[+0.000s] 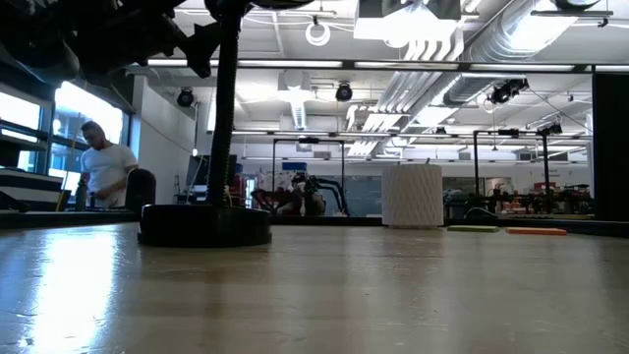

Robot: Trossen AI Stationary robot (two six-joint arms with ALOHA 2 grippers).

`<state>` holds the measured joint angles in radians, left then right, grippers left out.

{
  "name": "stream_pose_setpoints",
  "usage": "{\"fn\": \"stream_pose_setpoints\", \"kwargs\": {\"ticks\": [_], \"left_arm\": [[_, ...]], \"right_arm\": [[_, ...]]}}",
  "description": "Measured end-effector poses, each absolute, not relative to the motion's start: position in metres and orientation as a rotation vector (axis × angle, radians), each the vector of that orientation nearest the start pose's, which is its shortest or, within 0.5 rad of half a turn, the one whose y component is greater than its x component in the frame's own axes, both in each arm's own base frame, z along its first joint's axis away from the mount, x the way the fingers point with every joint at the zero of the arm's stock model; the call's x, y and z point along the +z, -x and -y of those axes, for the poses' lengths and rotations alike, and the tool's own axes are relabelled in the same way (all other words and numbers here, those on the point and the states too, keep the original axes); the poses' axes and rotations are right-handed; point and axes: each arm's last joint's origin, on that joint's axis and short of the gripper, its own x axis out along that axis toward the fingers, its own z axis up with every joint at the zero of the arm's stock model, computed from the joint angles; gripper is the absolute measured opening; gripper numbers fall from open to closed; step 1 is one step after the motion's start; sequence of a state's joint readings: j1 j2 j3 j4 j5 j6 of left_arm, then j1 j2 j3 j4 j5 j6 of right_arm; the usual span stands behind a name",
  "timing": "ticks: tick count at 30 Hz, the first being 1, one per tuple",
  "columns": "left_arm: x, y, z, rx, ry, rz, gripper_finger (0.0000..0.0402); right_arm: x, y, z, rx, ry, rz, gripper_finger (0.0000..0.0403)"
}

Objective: Screw lightbulb
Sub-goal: Insert the lightbulb into the lamp

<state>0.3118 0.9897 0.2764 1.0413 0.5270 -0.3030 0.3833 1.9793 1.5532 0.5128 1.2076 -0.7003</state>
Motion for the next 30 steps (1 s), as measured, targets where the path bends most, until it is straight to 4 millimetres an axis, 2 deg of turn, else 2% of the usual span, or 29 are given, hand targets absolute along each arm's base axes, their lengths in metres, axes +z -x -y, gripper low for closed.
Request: {"fn": "stream_pose_setpoints", "kwargs": {"ticks": [12,22,30], "left_arm": [[0.239,-0.185,-0.031,-0.302,0.046,0.282,0.0305],[0.239,-0.187,-0.021,-0.326,-0.126,0.311,0.0305],[0.239,-0.187,-0.020,-0.305,-0.265,0.335,0.0306]], "right_arm": [[0.305,-0.431,-0.139,-0.774,0.353,-0.110,0.0251],[0.299,-0.428,-0.137,-0.719,-0.015,-0.054,0.0251],[0.311,-0.422,-0.122,-0.630,-0.353,-0.003,0.0251]]}}
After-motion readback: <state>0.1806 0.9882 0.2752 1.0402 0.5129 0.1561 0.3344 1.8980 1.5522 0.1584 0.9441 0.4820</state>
